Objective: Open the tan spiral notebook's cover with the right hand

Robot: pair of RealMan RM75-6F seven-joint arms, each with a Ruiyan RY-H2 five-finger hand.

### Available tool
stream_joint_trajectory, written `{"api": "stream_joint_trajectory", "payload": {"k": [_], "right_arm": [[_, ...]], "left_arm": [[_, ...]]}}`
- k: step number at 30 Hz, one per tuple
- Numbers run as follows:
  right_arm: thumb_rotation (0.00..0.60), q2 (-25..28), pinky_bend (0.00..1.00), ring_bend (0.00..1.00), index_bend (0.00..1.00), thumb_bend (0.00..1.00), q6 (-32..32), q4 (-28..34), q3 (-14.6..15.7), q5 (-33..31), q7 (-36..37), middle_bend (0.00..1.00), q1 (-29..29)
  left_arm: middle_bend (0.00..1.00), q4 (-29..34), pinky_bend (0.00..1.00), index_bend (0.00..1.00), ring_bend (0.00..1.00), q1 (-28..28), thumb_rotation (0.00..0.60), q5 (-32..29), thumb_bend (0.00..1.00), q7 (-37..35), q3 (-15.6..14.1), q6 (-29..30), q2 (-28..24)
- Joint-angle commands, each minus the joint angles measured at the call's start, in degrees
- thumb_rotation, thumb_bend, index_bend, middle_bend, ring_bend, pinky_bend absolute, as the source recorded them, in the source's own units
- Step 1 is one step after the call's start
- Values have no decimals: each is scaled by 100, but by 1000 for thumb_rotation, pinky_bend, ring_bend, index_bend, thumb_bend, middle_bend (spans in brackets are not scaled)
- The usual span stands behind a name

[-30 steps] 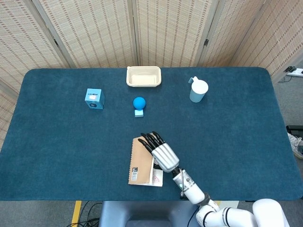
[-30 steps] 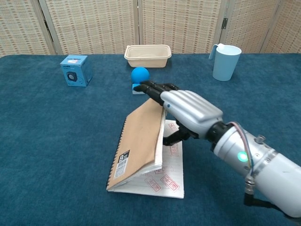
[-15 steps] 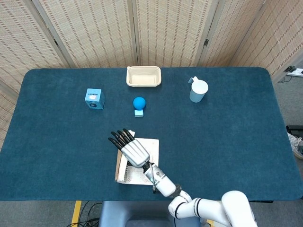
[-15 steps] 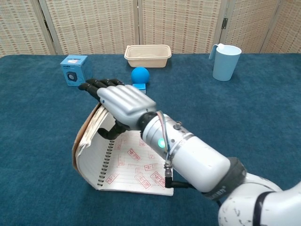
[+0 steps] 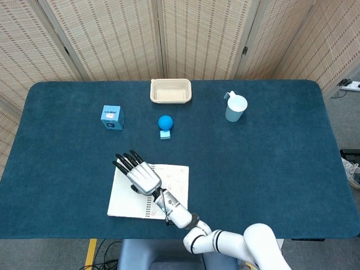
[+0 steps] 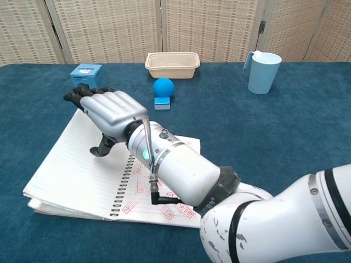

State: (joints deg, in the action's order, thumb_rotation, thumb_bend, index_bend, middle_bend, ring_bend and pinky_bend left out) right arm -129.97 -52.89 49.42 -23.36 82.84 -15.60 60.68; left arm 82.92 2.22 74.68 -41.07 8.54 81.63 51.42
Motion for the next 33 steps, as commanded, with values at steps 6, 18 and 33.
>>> {"api": "stream_joint_trajectory", "payload": {"k": [6, 18, 33], "right_arm": [[600, 88, 0, 0, 0, 280, -12, 158, -30, -269, -318, 0, 33], [600, 2454, 0, 0, 0, 268, -371, 3519, 821, -1244, -2390, 0, -1485], [600, 5929, 0, 0, 0, 293, -2643, 5515, 2498, -551, -1245, 0, -4106]], "left_arm": [[40, -5, 141, 116, 65, 37, 600, 69, 269, -42, -3, 83, -4], [40, 43, 141, 116, 65, -70, 600, 299, 270, 242, -60, 69, 21], [40, 566, 141, 117, 65, -214, 600, 770, 269, 1493, -253, 282, 124]]}}
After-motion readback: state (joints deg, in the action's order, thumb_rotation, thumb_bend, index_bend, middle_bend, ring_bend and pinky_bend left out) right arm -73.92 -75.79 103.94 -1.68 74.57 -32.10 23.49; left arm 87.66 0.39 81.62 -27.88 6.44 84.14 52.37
